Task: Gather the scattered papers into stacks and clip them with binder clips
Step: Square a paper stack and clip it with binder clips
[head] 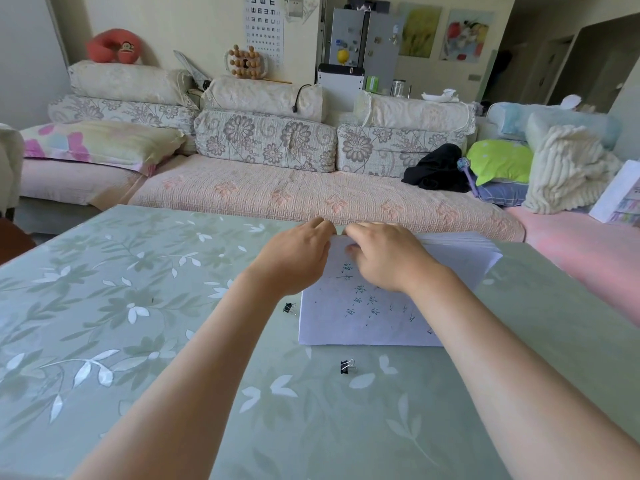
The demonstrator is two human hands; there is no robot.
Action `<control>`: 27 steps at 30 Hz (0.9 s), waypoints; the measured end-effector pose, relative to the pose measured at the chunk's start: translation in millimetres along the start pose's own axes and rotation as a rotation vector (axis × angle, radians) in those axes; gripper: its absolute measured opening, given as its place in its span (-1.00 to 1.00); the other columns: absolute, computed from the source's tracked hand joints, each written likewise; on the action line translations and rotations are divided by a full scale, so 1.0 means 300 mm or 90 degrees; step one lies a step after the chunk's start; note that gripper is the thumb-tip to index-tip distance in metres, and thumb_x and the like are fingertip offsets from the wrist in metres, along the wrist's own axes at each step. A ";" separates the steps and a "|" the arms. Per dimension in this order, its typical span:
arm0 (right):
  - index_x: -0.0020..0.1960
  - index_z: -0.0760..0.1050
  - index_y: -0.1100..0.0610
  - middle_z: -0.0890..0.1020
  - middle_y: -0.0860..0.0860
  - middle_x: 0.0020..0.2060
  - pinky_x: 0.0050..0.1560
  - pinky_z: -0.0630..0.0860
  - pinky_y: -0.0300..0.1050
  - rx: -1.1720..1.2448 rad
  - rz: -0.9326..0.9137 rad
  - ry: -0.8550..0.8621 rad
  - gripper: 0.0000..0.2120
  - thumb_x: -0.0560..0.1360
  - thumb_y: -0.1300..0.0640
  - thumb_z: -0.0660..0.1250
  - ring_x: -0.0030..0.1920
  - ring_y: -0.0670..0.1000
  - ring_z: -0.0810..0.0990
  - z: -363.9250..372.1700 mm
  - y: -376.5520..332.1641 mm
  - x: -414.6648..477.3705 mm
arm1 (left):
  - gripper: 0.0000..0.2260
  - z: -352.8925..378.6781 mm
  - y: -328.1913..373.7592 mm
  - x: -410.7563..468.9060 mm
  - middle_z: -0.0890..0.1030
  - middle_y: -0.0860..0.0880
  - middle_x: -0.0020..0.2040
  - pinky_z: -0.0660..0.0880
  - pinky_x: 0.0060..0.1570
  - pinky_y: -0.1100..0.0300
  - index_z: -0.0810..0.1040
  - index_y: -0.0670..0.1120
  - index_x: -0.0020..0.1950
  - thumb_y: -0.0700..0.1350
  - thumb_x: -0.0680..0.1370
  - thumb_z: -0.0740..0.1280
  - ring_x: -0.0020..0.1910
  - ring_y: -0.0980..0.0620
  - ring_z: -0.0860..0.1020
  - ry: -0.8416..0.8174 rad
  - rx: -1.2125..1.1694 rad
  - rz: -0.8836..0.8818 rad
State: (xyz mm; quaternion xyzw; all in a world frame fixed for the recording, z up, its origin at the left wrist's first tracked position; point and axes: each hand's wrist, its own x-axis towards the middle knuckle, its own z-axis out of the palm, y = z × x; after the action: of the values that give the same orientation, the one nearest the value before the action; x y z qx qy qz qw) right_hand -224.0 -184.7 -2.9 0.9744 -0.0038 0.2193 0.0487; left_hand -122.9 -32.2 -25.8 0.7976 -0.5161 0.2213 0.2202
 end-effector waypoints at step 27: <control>-0.14 0.50 0.07 0.61 -0.01 -0.38 -0.23 0.63 0.11 0.403 0.216 -0.053 -0.87 0.56 0.07 0.36 -0.37 0.05 0.65 -0.007 -0.070 -0.143 | -0.85 -0.004 -0.007 -0.015 0.47 -0.07 -0.04 0.30 -0.30 0.11 0.46 -0.16 0.09 -0.18 0.62 0.13 -0.28 -0.04 0.37 -0.002 -0.094 -0.023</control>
State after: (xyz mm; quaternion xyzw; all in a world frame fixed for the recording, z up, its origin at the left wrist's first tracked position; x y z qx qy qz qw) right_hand -263.1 -164.1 -21.4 0.9350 -0.0992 0.1745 -0.2923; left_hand -122.9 -27.6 -27.8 0.7884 -0.5171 0.1776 0.2819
